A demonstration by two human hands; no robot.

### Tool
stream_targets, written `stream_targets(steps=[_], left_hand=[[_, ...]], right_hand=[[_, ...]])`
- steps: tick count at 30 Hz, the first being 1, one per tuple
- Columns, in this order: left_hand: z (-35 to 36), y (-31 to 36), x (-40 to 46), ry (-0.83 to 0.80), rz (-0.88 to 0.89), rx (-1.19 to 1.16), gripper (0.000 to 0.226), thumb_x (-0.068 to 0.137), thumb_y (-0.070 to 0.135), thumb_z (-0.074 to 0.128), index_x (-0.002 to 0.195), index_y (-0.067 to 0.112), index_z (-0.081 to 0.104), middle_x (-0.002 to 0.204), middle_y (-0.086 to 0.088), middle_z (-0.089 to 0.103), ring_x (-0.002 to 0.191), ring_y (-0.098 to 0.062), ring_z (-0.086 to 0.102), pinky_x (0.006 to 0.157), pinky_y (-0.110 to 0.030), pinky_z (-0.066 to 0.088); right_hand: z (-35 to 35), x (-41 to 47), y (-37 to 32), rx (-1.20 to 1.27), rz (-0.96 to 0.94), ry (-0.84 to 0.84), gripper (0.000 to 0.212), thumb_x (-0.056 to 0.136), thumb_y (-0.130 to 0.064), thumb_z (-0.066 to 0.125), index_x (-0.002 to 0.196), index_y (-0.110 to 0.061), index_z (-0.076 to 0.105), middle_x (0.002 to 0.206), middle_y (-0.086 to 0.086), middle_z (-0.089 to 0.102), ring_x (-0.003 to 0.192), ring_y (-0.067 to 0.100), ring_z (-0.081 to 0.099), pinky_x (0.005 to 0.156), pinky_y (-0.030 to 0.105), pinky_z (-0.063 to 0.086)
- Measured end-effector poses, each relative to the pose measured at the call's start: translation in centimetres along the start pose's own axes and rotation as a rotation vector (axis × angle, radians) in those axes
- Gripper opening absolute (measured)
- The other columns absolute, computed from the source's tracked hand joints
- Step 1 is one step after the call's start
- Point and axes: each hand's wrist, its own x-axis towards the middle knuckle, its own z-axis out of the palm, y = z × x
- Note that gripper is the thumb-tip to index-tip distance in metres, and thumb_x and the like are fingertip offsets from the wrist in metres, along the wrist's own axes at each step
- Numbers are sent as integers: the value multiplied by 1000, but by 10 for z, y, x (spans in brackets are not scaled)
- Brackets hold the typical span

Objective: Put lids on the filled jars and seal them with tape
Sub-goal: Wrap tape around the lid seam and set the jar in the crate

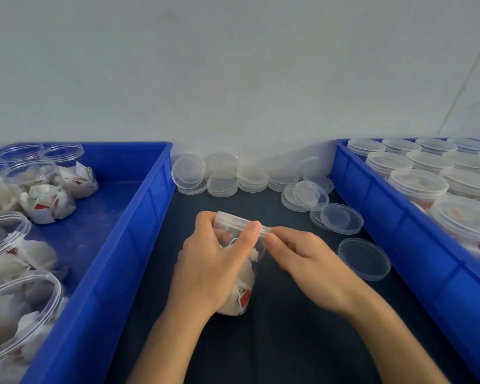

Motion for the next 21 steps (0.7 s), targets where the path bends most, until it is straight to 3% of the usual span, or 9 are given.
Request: stream_targets(steps=[5,11,15,18,21], left_hand=[[-7,-4,3,-18,-28,-53,66,65,93,56,107,43,58,98,18,71,95,-2,70,90,-43,59],[-8,-2,2,-71,-40,-218,69,65,88,59,108,35,64,98,23,72,88,5,71,76,-28,54],[-8,-1,1,-136,-16,-286,67,67,84,61,110,32,66,98,22,73,90,4,72,68,-20,56],[-12,-3,2,-203,-20,-326,61,74,80,61,114,34,65,100,22,73,94,5,72,63,-8,53],[-14,-6,2,-258,-25,-339,69,68,87,58,115,38,66,105,18,74,101,-1,73,70,-17,59]], right_hand=[[-4,-1,2,-42,-20,11,26,111,-43,44,113,-38,69,71,-11,57,63,5,48,64,37,44],[-6,0,2,-112,-29,48,35,105,-57,42,127,-44,66,86,-3,70,78,15,64,77,47,56],[-8,-1,1,-14,-15,4,39,103,-63,44,126,-43,68,101,-7,75,92,16,69,88,52,56],[-9,-3,-2,36,-4,-30,41,103,-64,45,117,-36,71,100,-2,73,90,21,66,88,53,55],[-9,-3,-1,61,4,-29,39,102,-67,48,115,-38,71,103,-10,74,91,10,67,88,47,57]])
